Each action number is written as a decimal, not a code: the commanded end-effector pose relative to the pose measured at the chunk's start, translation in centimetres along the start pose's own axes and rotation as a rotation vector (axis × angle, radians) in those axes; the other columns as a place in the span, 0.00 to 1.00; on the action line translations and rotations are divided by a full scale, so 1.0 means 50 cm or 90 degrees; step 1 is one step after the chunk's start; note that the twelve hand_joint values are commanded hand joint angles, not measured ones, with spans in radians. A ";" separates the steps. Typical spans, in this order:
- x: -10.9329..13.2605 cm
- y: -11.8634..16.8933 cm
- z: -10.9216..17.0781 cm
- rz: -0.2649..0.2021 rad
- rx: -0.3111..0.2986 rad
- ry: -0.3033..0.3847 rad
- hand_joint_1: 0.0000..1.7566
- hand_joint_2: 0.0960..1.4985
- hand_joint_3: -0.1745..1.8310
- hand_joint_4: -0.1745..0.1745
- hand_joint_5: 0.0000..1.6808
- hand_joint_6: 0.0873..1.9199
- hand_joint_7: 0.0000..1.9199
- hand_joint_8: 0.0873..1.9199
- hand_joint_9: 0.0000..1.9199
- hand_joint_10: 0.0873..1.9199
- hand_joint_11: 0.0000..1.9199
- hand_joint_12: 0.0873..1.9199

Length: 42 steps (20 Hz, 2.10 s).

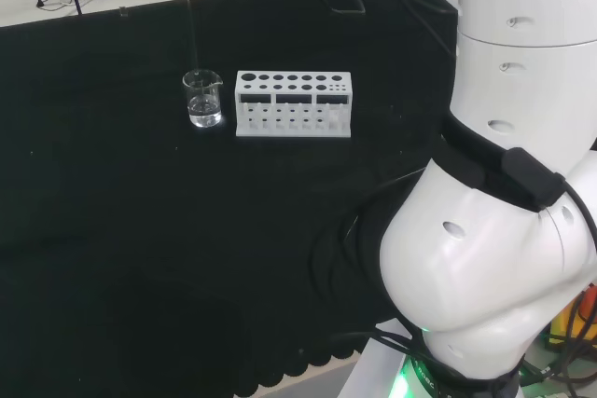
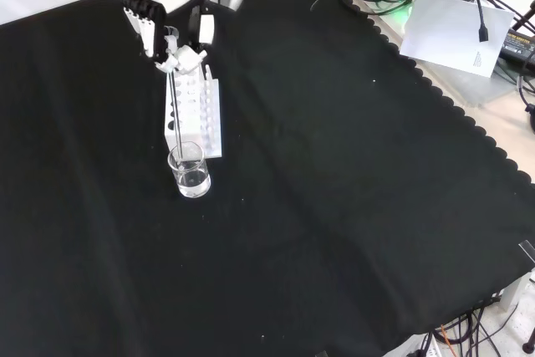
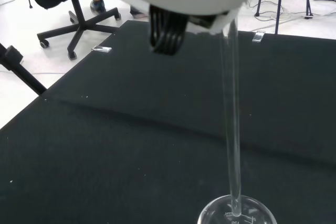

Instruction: Stir in the beaker to the left of the white test tube rack with the glass rod.

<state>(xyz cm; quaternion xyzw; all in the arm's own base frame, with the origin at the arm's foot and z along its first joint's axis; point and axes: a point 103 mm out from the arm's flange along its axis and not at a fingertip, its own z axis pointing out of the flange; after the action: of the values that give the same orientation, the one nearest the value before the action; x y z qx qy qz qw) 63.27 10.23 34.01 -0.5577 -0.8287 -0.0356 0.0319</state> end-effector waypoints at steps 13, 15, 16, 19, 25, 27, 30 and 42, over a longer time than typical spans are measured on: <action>-0.004 0.026 0.130 0.000 0.073 -0.005 0.70 0.35 0.51 0.00 0.72 0.42 0.79 0.57 0.94 0.44 0.92 0.36; 0.000 0.029 0.130 0.000 0.077 -0.003 0.70 0.35 0.51 0.00 0.72 0.42 0.79 0.57 0.94 0.44 0.92 0.36; 0.003 0.031 0.131 0.000 0.078 -0.004 0.70 0.35 0.51 0.00 0.72 0.42 0.79 0.57 0.94 0.44 0.92 0.36; 0.008 0.033 0.134 0.000 0.076 -0.002 0.70 0.35 0.51 0.00 0.72 0.41 0.79 0.57 0.94 0.44 0.92 0.36; -0.010 0.046 0.142 0.012 0.076 -0.002 0.70 0.35 0.51 0.00 0.72 0.41 0.79 0.57 0.94 0.44 0.92 0.36; -0.023 0.043 0.139 0.014 0.074 0.002 0.70 0.35 0.51 0.00 0.72 0.41 0.79 0.57 0.94 0.44 0.92 0.36; -0.047 0.021 0.127 0.021 0.068 0.006 0.70 0.35 0.51 0.00 0.72 0.41 0.79 0.57 0.94 0.44 0.92 0.36; -0.052 -0.027 0.144 0.029 0.068 0.012 0.70 0.35 0.51 0.00 0.72 0.41 0.79 0.57 0.94 0.44 0.92 0.36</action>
<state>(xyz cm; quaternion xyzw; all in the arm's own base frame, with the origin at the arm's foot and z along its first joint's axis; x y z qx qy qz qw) 63.03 8.66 27.82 -0.5809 -0.8111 0.0172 0.0666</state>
